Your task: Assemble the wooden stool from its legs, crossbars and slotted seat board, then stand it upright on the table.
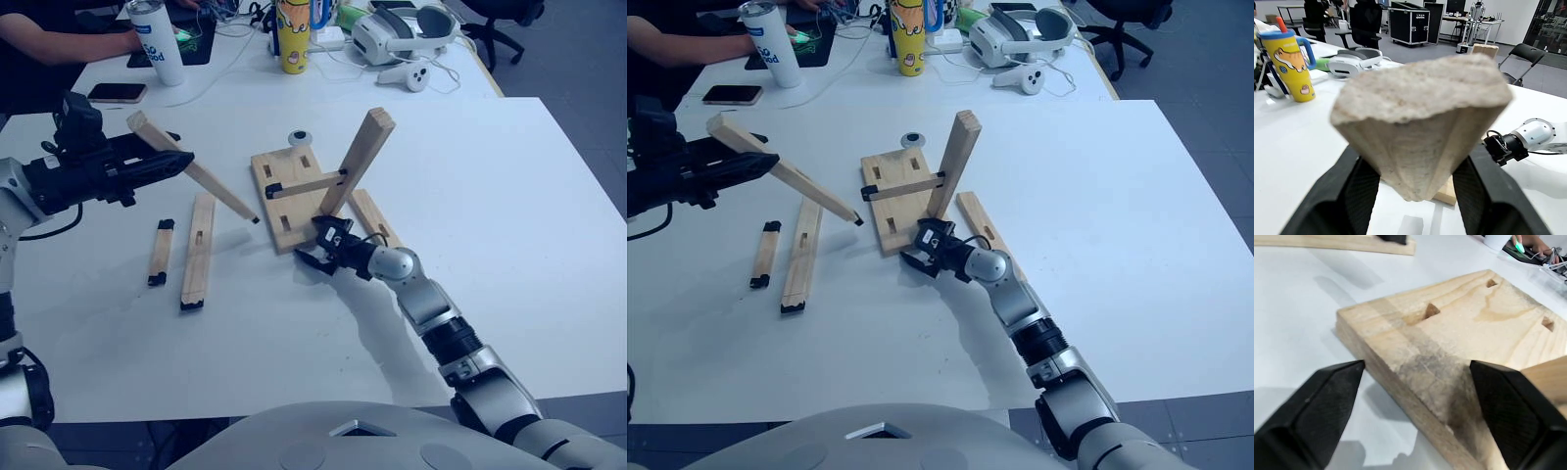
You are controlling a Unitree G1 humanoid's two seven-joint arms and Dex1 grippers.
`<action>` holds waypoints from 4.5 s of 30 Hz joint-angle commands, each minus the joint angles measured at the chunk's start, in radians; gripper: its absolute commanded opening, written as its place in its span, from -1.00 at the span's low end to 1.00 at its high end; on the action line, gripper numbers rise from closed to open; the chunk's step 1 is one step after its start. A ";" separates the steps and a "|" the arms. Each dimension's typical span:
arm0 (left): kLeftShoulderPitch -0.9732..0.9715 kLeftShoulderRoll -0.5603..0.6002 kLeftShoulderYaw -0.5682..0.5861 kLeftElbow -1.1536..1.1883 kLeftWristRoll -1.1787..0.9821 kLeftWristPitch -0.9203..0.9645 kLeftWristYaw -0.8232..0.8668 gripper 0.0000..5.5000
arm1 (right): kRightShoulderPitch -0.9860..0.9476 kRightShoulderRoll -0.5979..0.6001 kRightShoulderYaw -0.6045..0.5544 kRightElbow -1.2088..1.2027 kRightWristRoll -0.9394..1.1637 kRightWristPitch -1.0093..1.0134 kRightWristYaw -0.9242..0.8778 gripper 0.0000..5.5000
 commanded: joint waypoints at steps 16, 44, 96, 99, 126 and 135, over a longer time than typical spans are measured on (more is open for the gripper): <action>0.029 -0.063 -0.132 -0.082 0.101 -0.075 -0.040 -0.25 | 0.025 -0.031 0.001 0.048 0.058 0.073 0.118 0.45; -0.118 -0.021 -0.430 -0.013 0.316 -0.112 -0.179 -0.25 | 0.037 -0.020 0.023 0.041 0.088 0.155 0.148 0.45; -0.301 -0.136 -0.600 0.131 0.382 -0.035 -0.213 -0.25 | 0.002 0.108 0.072 -0.262 0.000 0.380 -0.323 -1.00; -0.302 -0.145 -0.598 0.141 0.387 -0.036 -0.211 -0.25 | -0.043 0.162 -0.019 -0.292 0.034 0.200 -0.385 -1.00; -0.369 -0.124 -0.576 0.214 0.407 -0.059 -0.277 -0.25 | 0.222 0.092 -0.168 -0.654 0.276 0.006 -0.210 -1.00; -0.467 -0.113 -0.594 0.331 0.456 -0.126 -0.381 -0.25 | 0.243 0.090 -0.099 -0.308 0.164 0.013 -0.234 -1.00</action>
